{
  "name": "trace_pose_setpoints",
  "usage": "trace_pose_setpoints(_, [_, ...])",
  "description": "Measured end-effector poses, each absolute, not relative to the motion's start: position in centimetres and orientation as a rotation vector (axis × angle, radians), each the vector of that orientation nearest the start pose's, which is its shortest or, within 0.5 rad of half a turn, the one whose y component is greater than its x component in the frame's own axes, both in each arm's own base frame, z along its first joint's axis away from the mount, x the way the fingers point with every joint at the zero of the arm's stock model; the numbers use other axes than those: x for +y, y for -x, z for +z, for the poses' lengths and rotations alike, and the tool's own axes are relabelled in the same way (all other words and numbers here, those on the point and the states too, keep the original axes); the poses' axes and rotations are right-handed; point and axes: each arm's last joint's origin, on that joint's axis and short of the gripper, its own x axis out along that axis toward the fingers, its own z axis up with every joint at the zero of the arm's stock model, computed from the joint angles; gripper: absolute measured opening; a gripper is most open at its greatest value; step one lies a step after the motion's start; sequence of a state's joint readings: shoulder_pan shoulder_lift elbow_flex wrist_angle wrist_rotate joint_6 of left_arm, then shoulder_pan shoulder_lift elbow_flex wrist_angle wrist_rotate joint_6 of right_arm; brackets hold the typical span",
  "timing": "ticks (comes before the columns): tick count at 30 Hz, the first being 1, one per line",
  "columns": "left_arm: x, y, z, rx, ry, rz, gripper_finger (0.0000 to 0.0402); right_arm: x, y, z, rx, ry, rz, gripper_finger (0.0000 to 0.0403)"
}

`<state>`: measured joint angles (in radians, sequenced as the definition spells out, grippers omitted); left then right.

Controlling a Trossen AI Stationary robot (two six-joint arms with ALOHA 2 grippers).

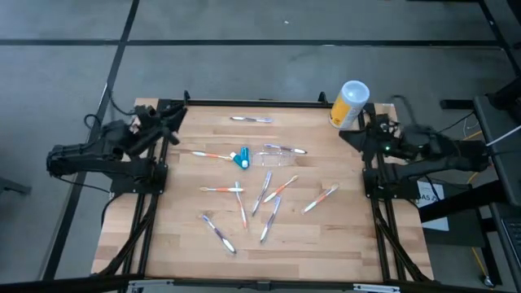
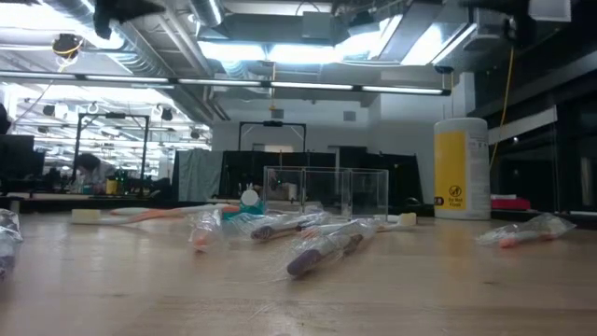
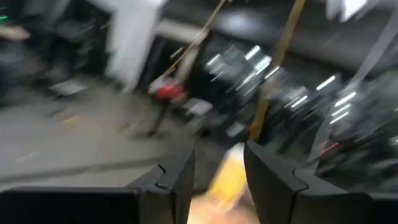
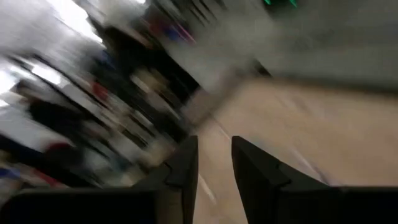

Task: Pick & Place toothbrushing station
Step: Put the orange toothbrush into the right section of the transparent organizer

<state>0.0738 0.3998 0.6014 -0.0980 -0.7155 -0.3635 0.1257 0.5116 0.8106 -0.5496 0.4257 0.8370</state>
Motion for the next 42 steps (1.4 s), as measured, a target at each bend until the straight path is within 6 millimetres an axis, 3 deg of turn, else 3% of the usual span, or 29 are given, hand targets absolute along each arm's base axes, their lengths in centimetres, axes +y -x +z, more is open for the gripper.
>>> trace_pose_setpoints(4, [2.7, -10.6, 32.2, 0.03, 0.409, 0.851, 0.0118, 0.3, -9.7, 33.4, 0.483, -0.946, -0.547, 0.01])
trace_pose_setpoints(8, [2.8, -12.1, 31.2, 0.208, 0.48, 0.914, 0.011, 0.8, -9.7, 31.0, 0.848, -1.146, -0.734, 0.01])
trace_pose_setpoints(11, [2.8, -12.9, 30.2, 0.291, 0.522, 0.936, 0.0104, 1.2, -10.3, 28.9, 0.978, -1.209, -0.828, 0.01])
trace_pose_setpoints(21, [2.7, -14.4, 29.9, 0.332, 0.553, 0.86, 0.0096, 1.8, -13.0, 21.6, 0.973, -1.243, -0.864, 0.0101])
trace_pose_setpoints(27, [2.6, -14.6, 29.9, 0.347, 0.561, 0.801, 0.0096, 2.2, -13.7, 17.5, 1.063, -1.265, -0.836, 0.0131])
trace_pose_setpoints(35, [2.5, -14.9, 30.3, 0.338, 0.559, 0.73, 0.0093, 2.1, -13.3, 15.0, 1.165, -1.219, -0.935, 0.0177])
trace_pose_setpoints(42, [2.5, -15.1, 30.7, 0.293, 0.567, 0.709, 0.0092, 2.0, -14.1, 14.0, 1.085, -1.213, -0.981, 0.0181])
